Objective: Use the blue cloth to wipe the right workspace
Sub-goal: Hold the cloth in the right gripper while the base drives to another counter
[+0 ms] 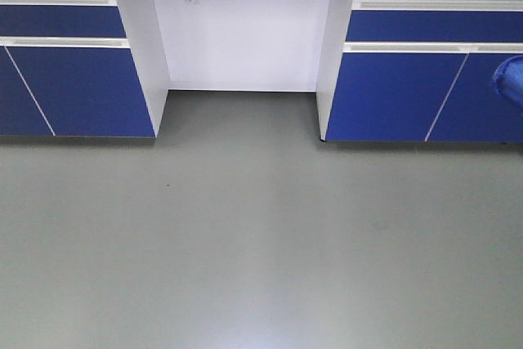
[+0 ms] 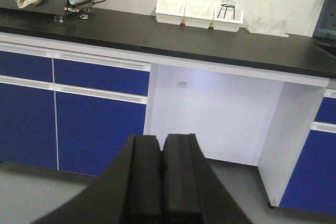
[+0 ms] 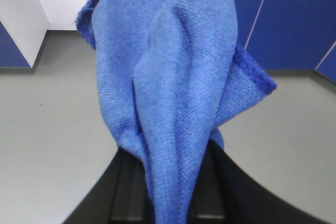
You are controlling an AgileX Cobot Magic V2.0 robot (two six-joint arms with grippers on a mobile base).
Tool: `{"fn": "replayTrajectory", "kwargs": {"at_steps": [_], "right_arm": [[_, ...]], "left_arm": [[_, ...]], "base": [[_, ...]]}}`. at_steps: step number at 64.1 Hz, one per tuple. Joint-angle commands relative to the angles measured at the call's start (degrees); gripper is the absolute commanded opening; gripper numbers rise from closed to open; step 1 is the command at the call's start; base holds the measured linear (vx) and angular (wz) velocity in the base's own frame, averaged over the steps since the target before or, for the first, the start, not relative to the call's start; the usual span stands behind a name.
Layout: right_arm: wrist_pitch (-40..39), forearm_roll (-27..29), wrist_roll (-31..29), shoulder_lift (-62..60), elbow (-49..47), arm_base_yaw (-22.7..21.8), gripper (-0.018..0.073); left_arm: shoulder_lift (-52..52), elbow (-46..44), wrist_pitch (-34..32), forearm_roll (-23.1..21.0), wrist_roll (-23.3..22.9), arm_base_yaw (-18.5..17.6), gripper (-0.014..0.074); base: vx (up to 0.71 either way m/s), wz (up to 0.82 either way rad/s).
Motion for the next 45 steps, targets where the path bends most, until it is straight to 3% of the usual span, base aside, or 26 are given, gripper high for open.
{"fn": "replayTrajectory", "kwargs": {"at_steps": [1, 26, 45], "right_arm": [[-3.93, -0.41, -0.48, -0.10, -1.70, -0.18, -0.0008], [-3.68, -0.41, -0.48, -0.10, -1.70, -0.18, -0.0008], [-3.68, -0.41, -0.48, -0.10, -1.70, -0.18, -0.0008]], "left_arm": [[-0.94, 1.76, -4.49, -0.35, -0.49, 0.05, -0.0006], [-0.94, 1.76, -4.49, -0.35, -0.49, 0.05, -0.0006], [-0.94, 1.76, -4.49, -0.35, -0.49, 0.05, -0.0006]], "base": [[-0.17, -0.14], [-0.12, -0.29], [-0.06, -0.52]]}}
